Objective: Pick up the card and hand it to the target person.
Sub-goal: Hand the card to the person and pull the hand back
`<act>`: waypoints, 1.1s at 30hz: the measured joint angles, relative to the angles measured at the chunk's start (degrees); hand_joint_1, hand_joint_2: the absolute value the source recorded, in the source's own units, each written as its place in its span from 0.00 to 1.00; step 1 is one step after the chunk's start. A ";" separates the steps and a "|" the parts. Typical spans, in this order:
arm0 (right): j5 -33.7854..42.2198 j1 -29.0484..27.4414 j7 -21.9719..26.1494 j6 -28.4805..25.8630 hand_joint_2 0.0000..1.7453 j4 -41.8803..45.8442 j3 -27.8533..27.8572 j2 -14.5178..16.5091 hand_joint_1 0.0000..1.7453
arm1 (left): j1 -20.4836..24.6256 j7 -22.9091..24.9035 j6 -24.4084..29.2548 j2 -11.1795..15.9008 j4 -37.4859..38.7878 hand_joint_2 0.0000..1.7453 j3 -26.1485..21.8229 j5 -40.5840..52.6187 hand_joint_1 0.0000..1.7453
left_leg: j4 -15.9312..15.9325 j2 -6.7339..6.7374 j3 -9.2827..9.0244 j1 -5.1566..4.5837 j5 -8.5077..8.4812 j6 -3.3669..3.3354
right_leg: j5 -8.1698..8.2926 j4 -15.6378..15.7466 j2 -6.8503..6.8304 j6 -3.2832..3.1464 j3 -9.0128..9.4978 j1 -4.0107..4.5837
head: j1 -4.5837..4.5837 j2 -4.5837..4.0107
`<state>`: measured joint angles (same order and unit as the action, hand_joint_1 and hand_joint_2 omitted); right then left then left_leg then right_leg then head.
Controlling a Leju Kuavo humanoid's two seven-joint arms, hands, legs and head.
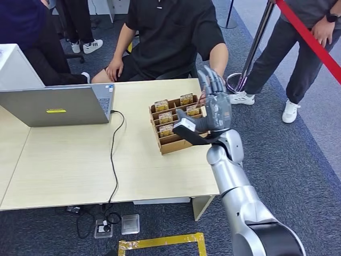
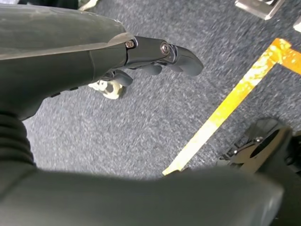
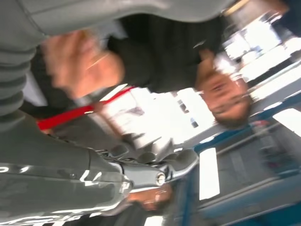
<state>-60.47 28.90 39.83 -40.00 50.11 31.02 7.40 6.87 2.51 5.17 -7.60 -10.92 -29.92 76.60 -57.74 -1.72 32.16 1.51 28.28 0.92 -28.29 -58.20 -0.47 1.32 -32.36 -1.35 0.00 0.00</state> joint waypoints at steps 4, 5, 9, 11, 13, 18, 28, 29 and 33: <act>-1.03 -4.33 -0.98 0.00 0.00 -3.74 11.68 -2.29 0.00 | -0.83 -0.77 -0.45 -0.15 -0.04 0.00 -0.74 -0.63 0.00 | -0.03 0.08 0.04 -0.01 0.03 -0.01 | 0.00 0.00 0.05 -0.01 -0.03 -0.01 | 0.00 0.00; -0.70 -5.80 -1.44 0.00 0.00 -6.04 14.36 -3.28 0.00 | -1.02 -1.15 -0.76 -0.21 -0.03 0.00 -0.98 -0.86 0.00 | 0.02 0.05 0.03 -0.01 0.02 -0.01 | 0.01 0.05 0.01 -0.02 0.01 -0.01 | 0.00 0.00; 3.55 -9.59 -4.00 0.00 0.00 -18.12 21.29 -7.17 0.00 | -1.14 -2.43 -1.12 -0.31 0.00 0.00 -1.48 -1.38 0.00 | 0.03 -0.03 -0.08 0.04 0.09 0.04 | -0.04 0.09 -0.03 -0.01 0.09 0.03 | 0.00 0.00; 5.66 -10.16 -7.67 1.17 0.00 -26.37 22.25 -9.22 0.00 | -1.01 -2.86 -1.91 -0.22 0.08 0.00 -2.06 -2.00 0.00 | 0.02 0.07 -0.03 0.03 0.11 0.02 | -0.03 0.08 0.05 0.00 0.03 0.03 | 0.00 0.00; 6.38 -11.03 -14.07 5.07 0.00 -32.72 21.38 -10.52 0.25 | -0.91 -3.07 -3.91 0.00 0.17 0.00 -2.82 -2.82 0.10 | 0.04 0.21 -0.01 0.03 0.13 0.01 | 0.00 0.07 0.19 0.00 -0.04 0.03 | 0.00 0.00; 3.63 -15.27 -29.63 14.81 0.00 -37.42 18.52 -9.57 1.00 | -0.57 -3.73 -6.83 0.40 0.06 0.00 -2.72 -2.83 0.97 | 0.00 0.38 0.07 0.03 0.16 0.07 | 0.00 -0.05 0.37 -0.04 -0.21 0.03 | 0.00 0.00; 10.29 -20.74 -44.40 23.24 1.00 -38.96 6.85 -5.67 1.00 | -0.01 -4.99 -10.83 0.23 0.15 1.00 2.14 -17.57 1.00 | -0.02 0.49 0.08 0.01 0.20 0.07 | -0.04 -0.15 0.48 -0.04 -0.29 0.00 | 0.00 0.00; 16.68 -20.92 -44.48 23.74 1.00 -38.99 4.31 -5.50 1.00 | 0.02 -5.28 -11.06 0.21 0.12 1.00 2.18 -27.14 1.00 | 0.00 0.51 0.07 -0.01 0.19 0.06 | -0.03 -0.14 0.49 -0.05 -0.29 -0.01 | 0.00 0.00; -2.55 -20.90 -44.69 24.04 1.00 -38.56 12.85 -5.01 1.00 | 0.25 -5.13 -11.03 0.20 0.05 1.00 -1.04 -7.57 1.00 | 0.00 0.58 0.08 -0.04 0.20 0.04 | -0.02 -0.15 0.55 -0.05 -0.32 -0.04 | 0.00 0.00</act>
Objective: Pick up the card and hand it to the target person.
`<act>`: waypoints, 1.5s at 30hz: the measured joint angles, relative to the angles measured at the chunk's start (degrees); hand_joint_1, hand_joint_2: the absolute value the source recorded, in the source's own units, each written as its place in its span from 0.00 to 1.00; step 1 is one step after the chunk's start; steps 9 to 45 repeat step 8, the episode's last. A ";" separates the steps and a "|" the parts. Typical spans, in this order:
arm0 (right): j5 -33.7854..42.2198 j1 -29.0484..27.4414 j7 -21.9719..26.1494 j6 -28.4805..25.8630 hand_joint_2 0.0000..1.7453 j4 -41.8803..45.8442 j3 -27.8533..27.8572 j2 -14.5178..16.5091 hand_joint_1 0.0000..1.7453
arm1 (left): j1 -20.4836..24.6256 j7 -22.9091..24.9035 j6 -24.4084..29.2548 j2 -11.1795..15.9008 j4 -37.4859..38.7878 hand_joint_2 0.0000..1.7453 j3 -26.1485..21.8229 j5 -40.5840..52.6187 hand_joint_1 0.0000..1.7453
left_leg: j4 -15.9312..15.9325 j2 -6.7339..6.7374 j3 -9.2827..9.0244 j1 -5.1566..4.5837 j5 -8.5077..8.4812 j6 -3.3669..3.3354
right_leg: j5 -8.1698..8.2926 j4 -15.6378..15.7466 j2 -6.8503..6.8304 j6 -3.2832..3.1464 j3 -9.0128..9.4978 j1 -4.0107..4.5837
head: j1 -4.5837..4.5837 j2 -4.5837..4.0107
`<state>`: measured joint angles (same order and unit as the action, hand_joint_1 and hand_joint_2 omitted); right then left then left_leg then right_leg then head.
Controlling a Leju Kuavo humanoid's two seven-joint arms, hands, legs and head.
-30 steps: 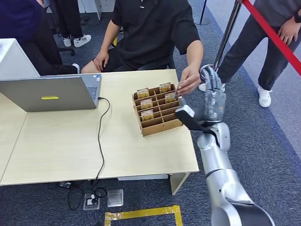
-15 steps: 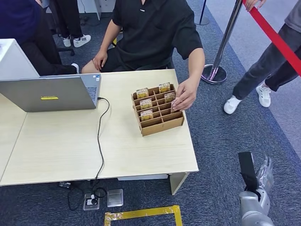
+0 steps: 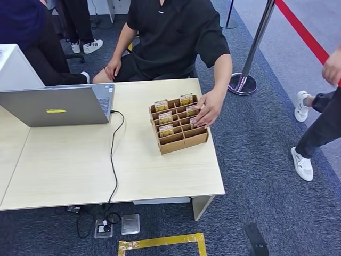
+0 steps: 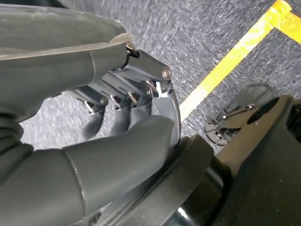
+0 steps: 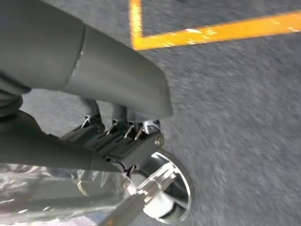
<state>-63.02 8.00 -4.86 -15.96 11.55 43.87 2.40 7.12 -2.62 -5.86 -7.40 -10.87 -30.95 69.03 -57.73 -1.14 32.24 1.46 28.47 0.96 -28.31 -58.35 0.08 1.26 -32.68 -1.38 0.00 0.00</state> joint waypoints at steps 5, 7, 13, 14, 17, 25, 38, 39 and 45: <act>-3.31 0.67 0.58 -0.82 1.00 0.22 -1.67 0.52 0.50 | 0.71 0.32 0.67 -0.33 -0.15 1.00 0.82 4.44 0.30 | -0.03 -0.01 0.01 0.00 0.00 0.03 | -0.01 -0.02 0.00 0.01 -0.02 0.00 | 0.00 0.00; -3.92 0.96 0.82 -0.58 0.75 0.12 -2.28 0.75 0.00 | 1.02 0.39 1.00 -0.53 -0.16 1.00 0.96 4.58 0.00 | -0.03 -0.01 0.01 0.01 0.00 0.03 | -0.01 -0.02 -0.01 0.01 -0.03 0.00 | 0.00 0.00; -4.18 1.06 1.04 -0.30 0.67 0.07 -2.57 0.81 0.00 | 1.10 0.41 1.10 -0.57 -0.16 1.00 0.99 4.61 0.00 | -0.02 0.00 0.01 0.01 -0.01 0.02 | 0.00 -0.01 -0.01 0.00 -0.03 0.00 | 0.00 0.00; -4.18 1.06 1.04 -0.30 0.67 0.07 -2.57 0.81 0.00 | 1.10 0.41 1.10 -0.57 -0.16 1.00 0.99 4.61 0.00 | -0.02 0.00 0.01 0.01 -0.01 0.02 | 0.00 -0.01 -0.01 0.00 -0.03 0.00 | 0.00 0.00; -4.18 1.06 1.04 -0.30 0.67 0.07 -2.57 0.81 0.00 | 1.10 0.41 1.10 -0.57 -0.16 1.00 0.99 4.61 0.00 | -0.02 0.00 0.01 0.01 -0.01 0.02 | 0.00 -0.01 -0.01 0.00 -0.03 0.00 | 0.00 0.00; -4.18 1.06 1.04 -0.30 0.67 0.07 -2.57 0.81 0.00 | 1.10 0.41 1.10 -0.57 -0.16 1.00 0.99 4.61 0.00 | -0.02 0.00 0.01 0.01 -0.01 0.02 | 0.00 -0.01 -0.01 0.00 -0.03 0.00 | 0.00 0.00; -4.18 1.06 1.04 -0.30 0.67 0.07 -2.57 0.81 0.00 | 1.10 0.41 1.10 -0.57 -0.16 1.00 0.99 4.61 0.00 | -0.02 0.00 0.01 0.01 -0.01 0.02 | 0.00 -0.01 -0.01 0.00 -0.03 0.00 | 0.00 0.00; -4.18 1.06 1.04 -0.30 0.67 0.07 -2.57 0.81 0.00 | 1.10 0.41 1.10 -0.57 -0.16 1.00 0.99 4.61 0.00 | -0.02 0.00 0.01 0.01 -0.01 0.02 | 0.00 -0.01 -0.01 0.00 -0.03 0.00 | 0.00 0.00; -4.18 1.06 1.04 -0.30 0.67 0.07 -2.57 0.81 0.00 | 1.10 0.41 1.10 -0.57 -0.16 1.00 0.99 4.61 0.00 | -0.02 0.00 0.01 0.01 -0.01 0.02 | 0.00 -0.01 -0.01 0.00 -0.03 0.00 | 0.00 0.00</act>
